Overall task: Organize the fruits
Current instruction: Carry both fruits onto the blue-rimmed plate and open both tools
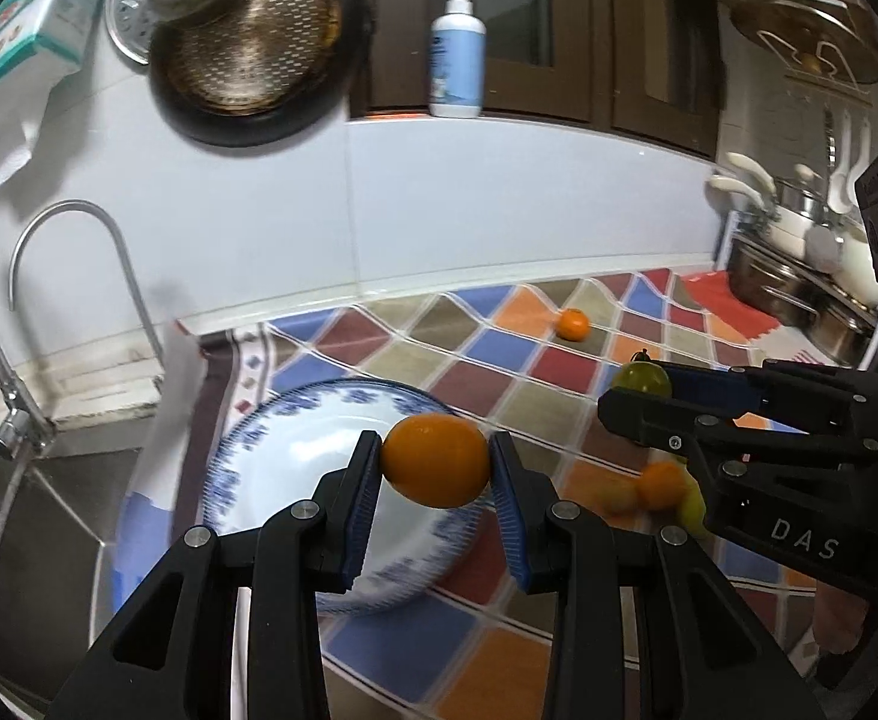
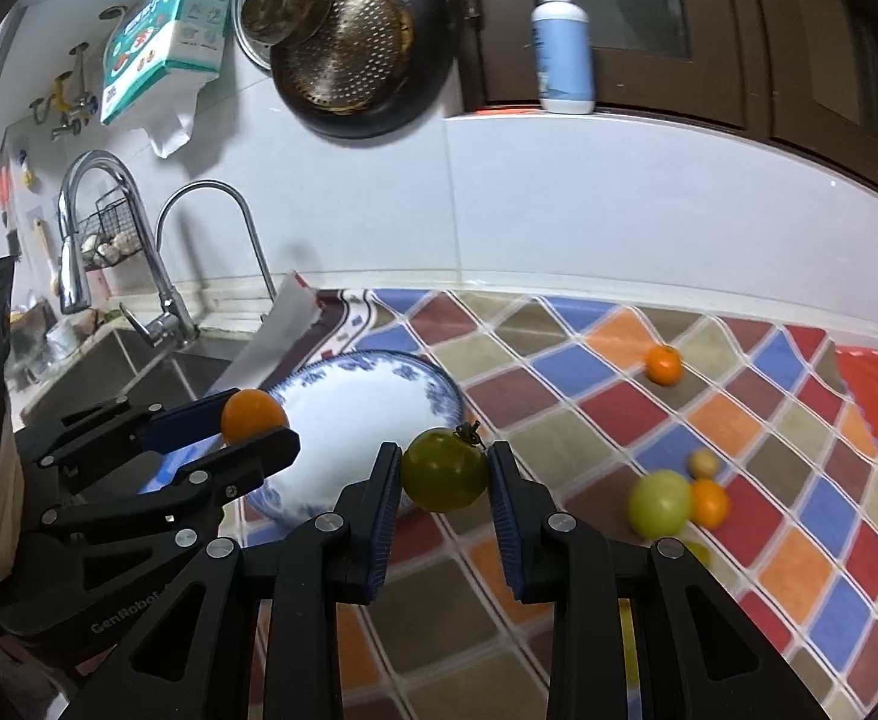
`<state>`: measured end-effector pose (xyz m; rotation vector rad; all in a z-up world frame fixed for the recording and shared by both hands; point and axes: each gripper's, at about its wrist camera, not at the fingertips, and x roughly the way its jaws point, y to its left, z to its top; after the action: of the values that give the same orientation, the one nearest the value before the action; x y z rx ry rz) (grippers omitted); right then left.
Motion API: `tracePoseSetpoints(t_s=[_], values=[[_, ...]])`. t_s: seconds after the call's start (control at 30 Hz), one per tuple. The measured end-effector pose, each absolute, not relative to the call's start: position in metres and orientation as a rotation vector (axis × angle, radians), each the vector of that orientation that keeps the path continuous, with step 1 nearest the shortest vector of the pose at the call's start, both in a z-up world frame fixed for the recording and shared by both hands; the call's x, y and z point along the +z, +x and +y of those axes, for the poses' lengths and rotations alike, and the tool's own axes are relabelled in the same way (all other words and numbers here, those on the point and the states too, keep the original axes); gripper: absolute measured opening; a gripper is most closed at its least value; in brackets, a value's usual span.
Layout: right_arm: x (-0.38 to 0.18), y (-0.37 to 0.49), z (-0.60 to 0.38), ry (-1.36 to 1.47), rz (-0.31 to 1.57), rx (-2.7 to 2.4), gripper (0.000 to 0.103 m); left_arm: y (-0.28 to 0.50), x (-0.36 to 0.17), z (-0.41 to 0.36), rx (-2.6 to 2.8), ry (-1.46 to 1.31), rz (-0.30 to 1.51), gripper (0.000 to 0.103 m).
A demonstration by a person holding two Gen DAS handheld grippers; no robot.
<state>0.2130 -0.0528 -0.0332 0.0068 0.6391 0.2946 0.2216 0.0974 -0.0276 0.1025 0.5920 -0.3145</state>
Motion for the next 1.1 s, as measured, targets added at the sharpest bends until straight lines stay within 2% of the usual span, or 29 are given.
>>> tracePoseSetpoints(t_s=[0.47,0.9,0.97,1.03,1.1], values=[[-0.058,0.308,0.016,-0.051,0.739,0.354,0.03,0.307,-0.061,0.151,-0.227,0.102,0.67,0.036],[-0.106,0.372,0.033,-0.05,0.887,0.346,0.03,0.362,-0.106,0.161,-0.217,0.108,0.788,0.036],[-0.105,0.371,0.034,-0.062,0.879,0.34,0.03,0.363,-0.108,0.161,-0.229,0.1,0.8,0.038],[-0.104,0.369,0.035,-0.074,0.869,0.335,0.03,0.361,-0.106,0.161,-0.223,0.095,0.791,0.047],[-0.102,0.367,0.034,-0.076,0.86,0.328,0.03,0.359,-0.101,0.163,-0.216,0.089,0.783,0.049]])
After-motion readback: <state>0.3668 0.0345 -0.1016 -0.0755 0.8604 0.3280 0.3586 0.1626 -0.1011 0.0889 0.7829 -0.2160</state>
